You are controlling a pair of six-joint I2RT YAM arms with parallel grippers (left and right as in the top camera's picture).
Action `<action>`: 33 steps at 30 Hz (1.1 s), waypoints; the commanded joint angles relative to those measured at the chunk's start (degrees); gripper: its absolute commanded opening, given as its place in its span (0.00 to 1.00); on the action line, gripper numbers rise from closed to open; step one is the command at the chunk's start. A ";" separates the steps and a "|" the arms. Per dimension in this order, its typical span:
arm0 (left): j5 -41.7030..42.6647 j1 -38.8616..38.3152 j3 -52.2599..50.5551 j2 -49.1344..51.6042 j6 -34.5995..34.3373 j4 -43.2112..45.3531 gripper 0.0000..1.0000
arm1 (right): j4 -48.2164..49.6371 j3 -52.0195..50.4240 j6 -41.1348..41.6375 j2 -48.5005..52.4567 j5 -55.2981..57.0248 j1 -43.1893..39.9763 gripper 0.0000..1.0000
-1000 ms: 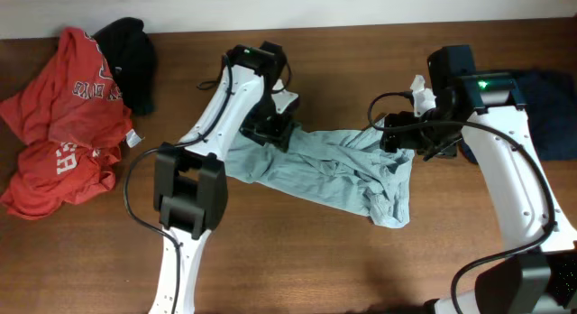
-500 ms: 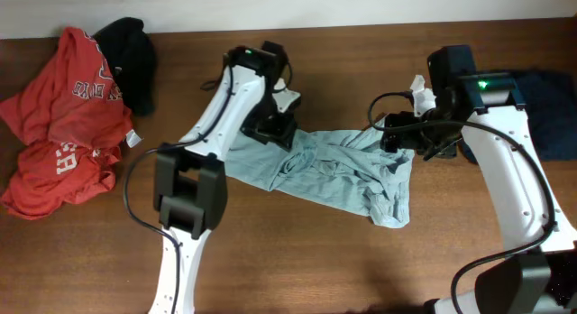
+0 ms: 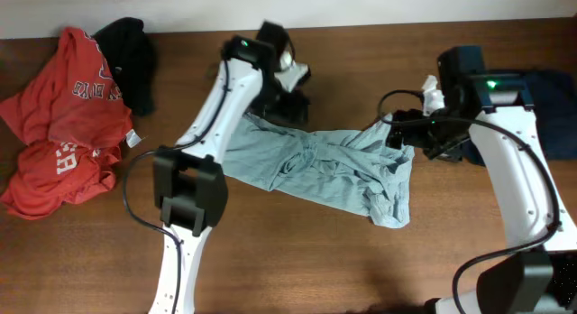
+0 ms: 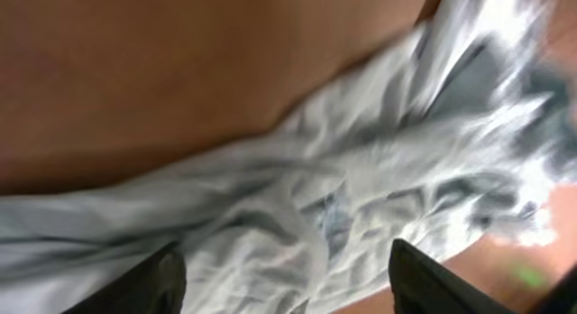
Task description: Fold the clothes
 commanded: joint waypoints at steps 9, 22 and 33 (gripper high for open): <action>-3.63 6.32 28.98 -1.03 -0.85 -11.52 0.86 | 19.96 -23.21 2.25 0.22 -4.04 -2.43 0.85; -8.92 6.29 29.00 -1.01 -0.63 -14.60 0.86 | 37.66 -34.95 3.74 4.42 0.68 -2.97 0.85; -9.51 6.36 28.96 -0.96 -0.61 -15.34 0.87 | 39.08 -34.95 4.92 8.35 0.07 -2.97 0.45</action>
